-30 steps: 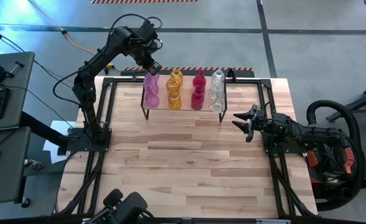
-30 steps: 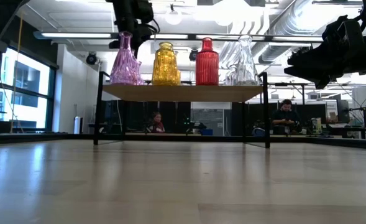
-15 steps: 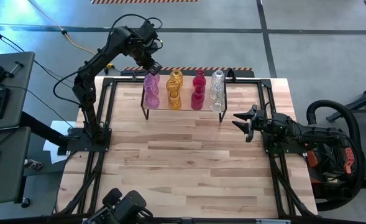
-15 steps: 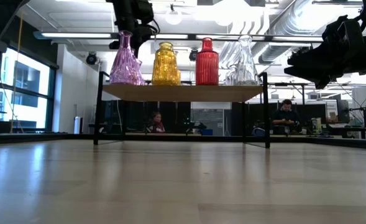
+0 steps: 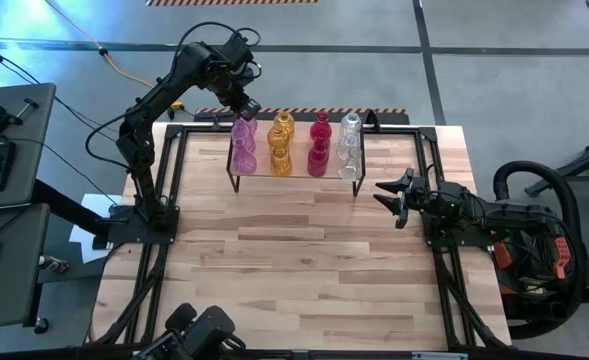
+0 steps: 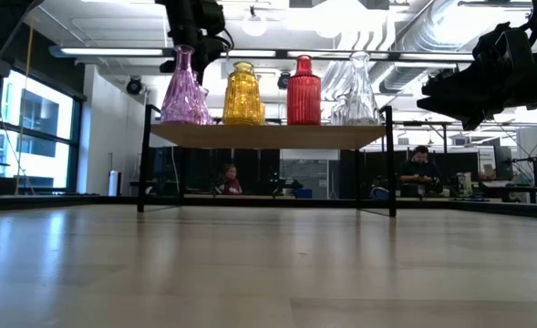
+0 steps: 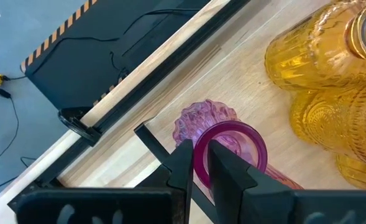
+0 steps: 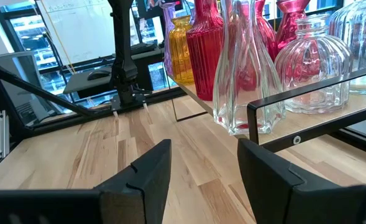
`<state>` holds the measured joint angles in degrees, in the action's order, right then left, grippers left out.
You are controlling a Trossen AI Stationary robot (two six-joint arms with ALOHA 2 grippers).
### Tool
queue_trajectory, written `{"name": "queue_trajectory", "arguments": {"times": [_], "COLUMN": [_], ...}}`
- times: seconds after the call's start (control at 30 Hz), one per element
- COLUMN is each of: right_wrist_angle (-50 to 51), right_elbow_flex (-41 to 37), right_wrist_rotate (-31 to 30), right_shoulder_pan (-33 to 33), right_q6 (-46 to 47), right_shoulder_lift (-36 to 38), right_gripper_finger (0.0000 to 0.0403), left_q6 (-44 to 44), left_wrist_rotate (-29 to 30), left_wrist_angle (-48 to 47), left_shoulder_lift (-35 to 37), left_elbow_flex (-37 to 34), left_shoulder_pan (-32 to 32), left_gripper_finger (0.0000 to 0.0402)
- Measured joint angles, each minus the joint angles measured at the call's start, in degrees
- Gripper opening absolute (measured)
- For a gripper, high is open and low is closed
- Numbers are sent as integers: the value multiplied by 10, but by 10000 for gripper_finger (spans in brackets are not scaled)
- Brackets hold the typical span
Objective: Sort vases onto shelf
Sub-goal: Adjust the purple vases on the shelf
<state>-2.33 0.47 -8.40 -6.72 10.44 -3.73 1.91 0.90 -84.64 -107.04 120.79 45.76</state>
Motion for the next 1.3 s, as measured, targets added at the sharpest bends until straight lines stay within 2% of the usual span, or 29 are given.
{"name": "queue_trajectory", "arguments": {"times": [0.33, 0.57, 0.67, 1.3], "right_wrist_angle": [0, 0, 0, 0], "right_elbow_flex": [0, 0, 0, 0], "right_wrist_rotate": [0, 0, 0, 0], "right_shoulder_pan": [0, 0, 0, 0], "right_q6": [0, 0, 0, 0], "right_shoulder_lift": [0, 0, 0, 0], "right_gripper_finger": [170, 170, 170, 170], "left_q6": [6, -6, -6, -6], "left_wrist_rotate": [-3, 11, 11, 11], "left_wrist_angle": [0, -8, -8, 4], "left_shoulder_lift": [0, 0, 0, 28], "left_elbow_flex": [0, 0, 0, 0], "left_shoulder_pan": [0, 0, 0, 0], "left_gripper_finger": [36, 93, 105, 107]}}
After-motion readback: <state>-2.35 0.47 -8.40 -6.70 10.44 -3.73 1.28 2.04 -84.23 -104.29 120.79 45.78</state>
